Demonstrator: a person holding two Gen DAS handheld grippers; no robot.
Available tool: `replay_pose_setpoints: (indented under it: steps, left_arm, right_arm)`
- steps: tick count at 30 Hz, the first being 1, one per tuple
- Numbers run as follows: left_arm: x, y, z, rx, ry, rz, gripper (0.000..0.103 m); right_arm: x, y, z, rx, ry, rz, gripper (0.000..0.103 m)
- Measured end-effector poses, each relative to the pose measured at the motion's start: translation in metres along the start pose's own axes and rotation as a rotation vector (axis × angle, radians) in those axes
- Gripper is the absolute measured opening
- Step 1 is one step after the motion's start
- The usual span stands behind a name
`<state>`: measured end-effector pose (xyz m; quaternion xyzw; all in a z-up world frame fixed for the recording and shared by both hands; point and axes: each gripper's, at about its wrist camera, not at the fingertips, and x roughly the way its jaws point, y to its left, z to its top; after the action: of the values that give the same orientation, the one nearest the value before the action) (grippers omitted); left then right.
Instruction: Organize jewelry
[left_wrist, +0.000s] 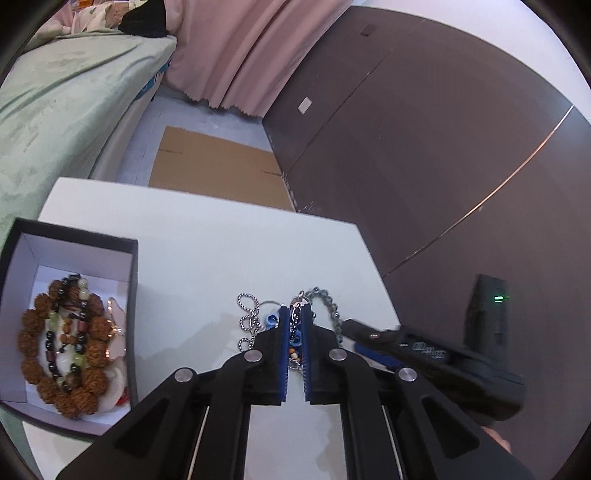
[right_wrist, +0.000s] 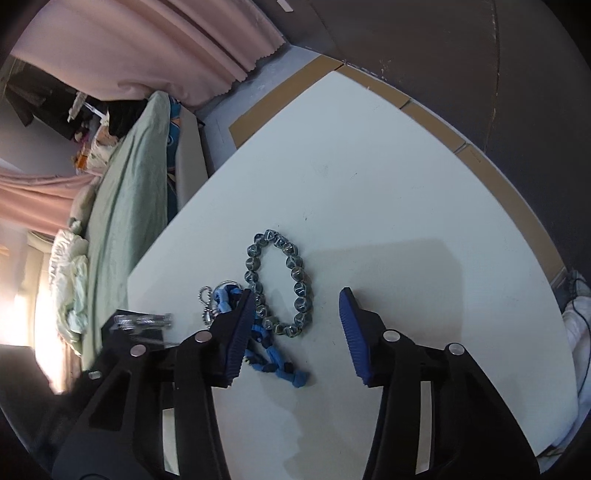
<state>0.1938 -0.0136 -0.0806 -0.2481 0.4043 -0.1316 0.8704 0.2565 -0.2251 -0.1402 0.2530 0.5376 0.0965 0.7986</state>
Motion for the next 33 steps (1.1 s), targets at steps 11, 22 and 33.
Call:
replay_pose_setpoints:
  steps: [11,22,33]
  left_arm:
    - [-0.043,-0.011,0.003,0.016,-0.059,-0.009,0.003]
    - [-0.098,-0.032,0.025,0.059,-0.136,0.065,0.003]
    - [-0.148,-0.068,0.055,0.134,-0.223,0.131,0.003]
  right_arm:
    - [0.022,0.043,-0.009,-0.257,-0.089,-0.244,0.042]
    - [0.027,0.045,-0.014,-0.308,-0.039,-0.212,0.009]
    - [-0.029,0.06,-0.006,-0.307,-0.112,0.017,0.009]
